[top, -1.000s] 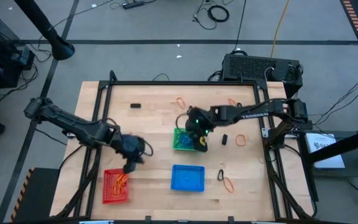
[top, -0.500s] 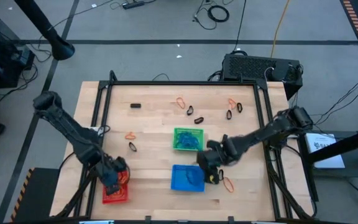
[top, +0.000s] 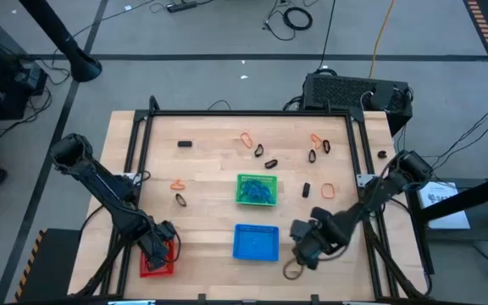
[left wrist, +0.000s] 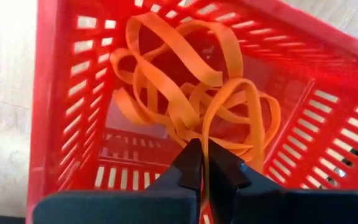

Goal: Sort rubber bands into baskets
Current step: Put the orange rubberband into the red bin

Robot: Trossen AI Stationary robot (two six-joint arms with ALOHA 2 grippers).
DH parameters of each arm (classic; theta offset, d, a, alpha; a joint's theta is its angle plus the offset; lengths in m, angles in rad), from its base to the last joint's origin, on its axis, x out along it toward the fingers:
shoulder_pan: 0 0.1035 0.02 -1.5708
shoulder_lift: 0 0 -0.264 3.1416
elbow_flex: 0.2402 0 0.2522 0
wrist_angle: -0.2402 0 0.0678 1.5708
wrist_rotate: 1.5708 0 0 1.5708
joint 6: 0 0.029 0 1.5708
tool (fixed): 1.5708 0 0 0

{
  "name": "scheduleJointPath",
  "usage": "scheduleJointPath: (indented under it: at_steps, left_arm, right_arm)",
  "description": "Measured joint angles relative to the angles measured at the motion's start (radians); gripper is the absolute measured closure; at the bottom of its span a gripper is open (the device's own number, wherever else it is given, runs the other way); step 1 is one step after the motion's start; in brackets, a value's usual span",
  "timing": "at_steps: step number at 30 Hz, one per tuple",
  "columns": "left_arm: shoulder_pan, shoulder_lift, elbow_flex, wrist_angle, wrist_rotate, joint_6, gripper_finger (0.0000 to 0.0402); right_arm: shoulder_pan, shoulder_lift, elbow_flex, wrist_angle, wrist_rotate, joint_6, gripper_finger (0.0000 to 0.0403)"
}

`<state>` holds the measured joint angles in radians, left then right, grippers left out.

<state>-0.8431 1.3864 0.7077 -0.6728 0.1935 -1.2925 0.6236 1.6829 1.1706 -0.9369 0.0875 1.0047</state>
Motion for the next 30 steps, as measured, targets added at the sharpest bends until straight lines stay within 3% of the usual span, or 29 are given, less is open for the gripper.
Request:
scheduleJointPath:
  at_steps: [6,12,18,21,26,30]
  left_arm:
    - [0.031,0.001,0.0,0.0,0.013,0.074,0.0359]
    - [0.063,0.001,0.0,-0.003,0.033,0.104,0.0312]
    - [0.107,0.001,0.0,0.001,0.232,0.077,0.0276]
    - [0.128,0.001,0.0,0.0,0.272,0.076,0.0272]
    - [0.161,-0.024,0.0,0.0,0.273,0.133,0.0272]
    - [0.172,-0.087,0.0,-0.008,0.193,0.146,0.0272]
  right_arm:
    - [0.095,0.0,0.0,-0.021,-0.003,0.128,0.0238]
    - [0.142,0.005,-0.055,-0.011,0.07,0.217,0.0238]
    - [0.147,0.005,-0.172,0.121,0.072,0.239,0.0238]
    - [0.147,0.005,-0.219,0.208,0.1,0.212,0.0238]
    - [0.147,0.005,-0.26,0.235,0.121,0.238,0.0238]
    - [0.148,0.001,-0.295,0.263,0.121,0.267,0.0238]
